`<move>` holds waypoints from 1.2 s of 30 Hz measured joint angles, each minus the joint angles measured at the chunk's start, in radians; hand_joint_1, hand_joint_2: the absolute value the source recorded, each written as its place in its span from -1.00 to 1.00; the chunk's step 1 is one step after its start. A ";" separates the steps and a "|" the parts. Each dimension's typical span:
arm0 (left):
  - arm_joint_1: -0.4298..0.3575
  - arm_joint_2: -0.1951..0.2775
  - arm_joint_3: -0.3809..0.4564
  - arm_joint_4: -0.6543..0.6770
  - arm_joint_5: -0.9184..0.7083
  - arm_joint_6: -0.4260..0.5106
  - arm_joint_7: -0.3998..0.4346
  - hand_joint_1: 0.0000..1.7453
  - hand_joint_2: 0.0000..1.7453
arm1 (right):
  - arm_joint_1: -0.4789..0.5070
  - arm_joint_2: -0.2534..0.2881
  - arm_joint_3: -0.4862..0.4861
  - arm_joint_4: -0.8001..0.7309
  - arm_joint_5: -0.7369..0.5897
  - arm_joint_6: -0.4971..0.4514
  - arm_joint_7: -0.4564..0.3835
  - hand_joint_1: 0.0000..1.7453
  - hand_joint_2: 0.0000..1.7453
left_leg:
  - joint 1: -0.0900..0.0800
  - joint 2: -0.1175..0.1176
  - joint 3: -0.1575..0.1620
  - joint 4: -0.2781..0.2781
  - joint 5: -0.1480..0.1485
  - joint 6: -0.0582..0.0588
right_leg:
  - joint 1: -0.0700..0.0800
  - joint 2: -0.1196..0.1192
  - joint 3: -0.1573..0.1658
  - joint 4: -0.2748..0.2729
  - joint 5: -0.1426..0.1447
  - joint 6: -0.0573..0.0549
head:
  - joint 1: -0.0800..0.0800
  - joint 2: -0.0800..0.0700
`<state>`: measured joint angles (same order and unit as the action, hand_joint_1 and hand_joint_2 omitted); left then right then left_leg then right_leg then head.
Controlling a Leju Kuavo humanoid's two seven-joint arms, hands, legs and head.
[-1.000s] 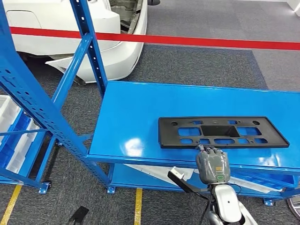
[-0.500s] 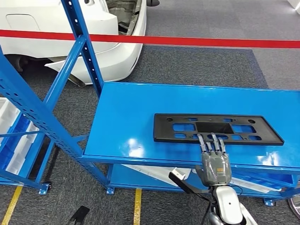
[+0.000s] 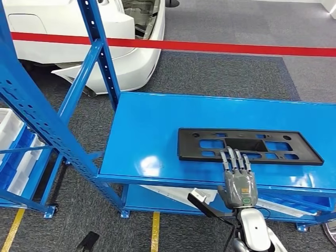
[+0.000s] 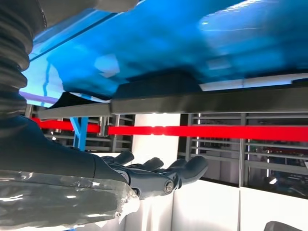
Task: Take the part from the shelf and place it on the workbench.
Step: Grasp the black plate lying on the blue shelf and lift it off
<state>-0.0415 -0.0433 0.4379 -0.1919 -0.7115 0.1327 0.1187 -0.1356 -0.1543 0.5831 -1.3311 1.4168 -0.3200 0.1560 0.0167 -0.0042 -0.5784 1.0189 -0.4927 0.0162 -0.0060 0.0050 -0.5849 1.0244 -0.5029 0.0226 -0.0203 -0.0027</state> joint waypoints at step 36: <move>-0.001 -0.002 0.017 0.000 -0.017 -0.010 -0.005 -1.00 -1.00 | 0.001 -0.002 0.001 -0.008 -0.011 0.029 0.000 -1.00 1.00 | 0.002 -0.001 -0.039 0.009 0.023 0.015 | -0.005 -0.001 -0.079 0.261 -0.162 0.018 | 0.002 0.000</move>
<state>-0.0426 -0.0449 0.4554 -0.1919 -0.7289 0.1228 0.1141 -0.1344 -0.1567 0.5841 -1.3391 1.4054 -0.2910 0.1560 0.0183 -0.0050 -0.6173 1.0281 -0.4702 0.0316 -0.0114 0.0044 -0.6635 1.2853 -0.6653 0.0405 -0.0179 -0.0027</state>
